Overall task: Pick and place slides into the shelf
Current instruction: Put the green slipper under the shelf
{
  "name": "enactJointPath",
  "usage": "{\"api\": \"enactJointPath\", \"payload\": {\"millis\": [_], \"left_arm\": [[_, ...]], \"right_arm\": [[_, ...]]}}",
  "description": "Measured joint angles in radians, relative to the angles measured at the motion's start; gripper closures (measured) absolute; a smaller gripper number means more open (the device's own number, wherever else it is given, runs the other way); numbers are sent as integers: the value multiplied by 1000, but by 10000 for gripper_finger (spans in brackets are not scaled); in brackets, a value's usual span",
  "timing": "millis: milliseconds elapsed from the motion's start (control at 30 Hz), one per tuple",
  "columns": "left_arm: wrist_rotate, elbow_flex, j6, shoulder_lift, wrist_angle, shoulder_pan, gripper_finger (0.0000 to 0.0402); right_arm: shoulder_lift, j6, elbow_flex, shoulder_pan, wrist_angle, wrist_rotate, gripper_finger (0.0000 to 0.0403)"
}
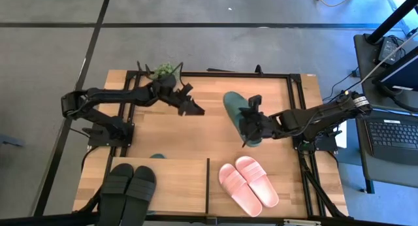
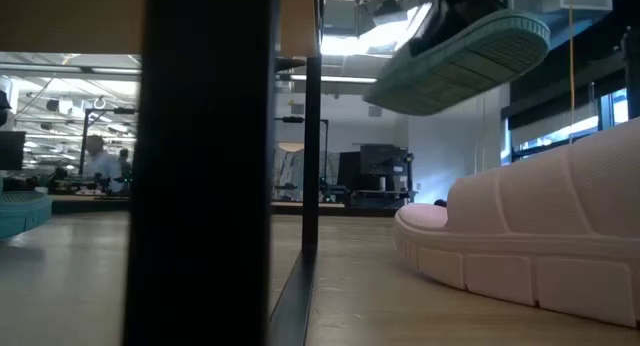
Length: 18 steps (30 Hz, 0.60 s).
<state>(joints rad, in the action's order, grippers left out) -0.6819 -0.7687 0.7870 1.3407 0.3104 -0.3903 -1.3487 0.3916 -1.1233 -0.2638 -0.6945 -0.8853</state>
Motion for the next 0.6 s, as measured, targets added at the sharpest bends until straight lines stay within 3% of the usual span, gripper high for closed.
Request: {"api": "enactJointPath", "payload": {"millis": [367,600], "left_arm": [[-6,-46,283,0,-48,-107,180],[32,-46,335,8,-48,-99,180]], "right_arm": [[-1,241,0,-17,90,31,388],[-44,439,0,-17,219,31,388]]}}
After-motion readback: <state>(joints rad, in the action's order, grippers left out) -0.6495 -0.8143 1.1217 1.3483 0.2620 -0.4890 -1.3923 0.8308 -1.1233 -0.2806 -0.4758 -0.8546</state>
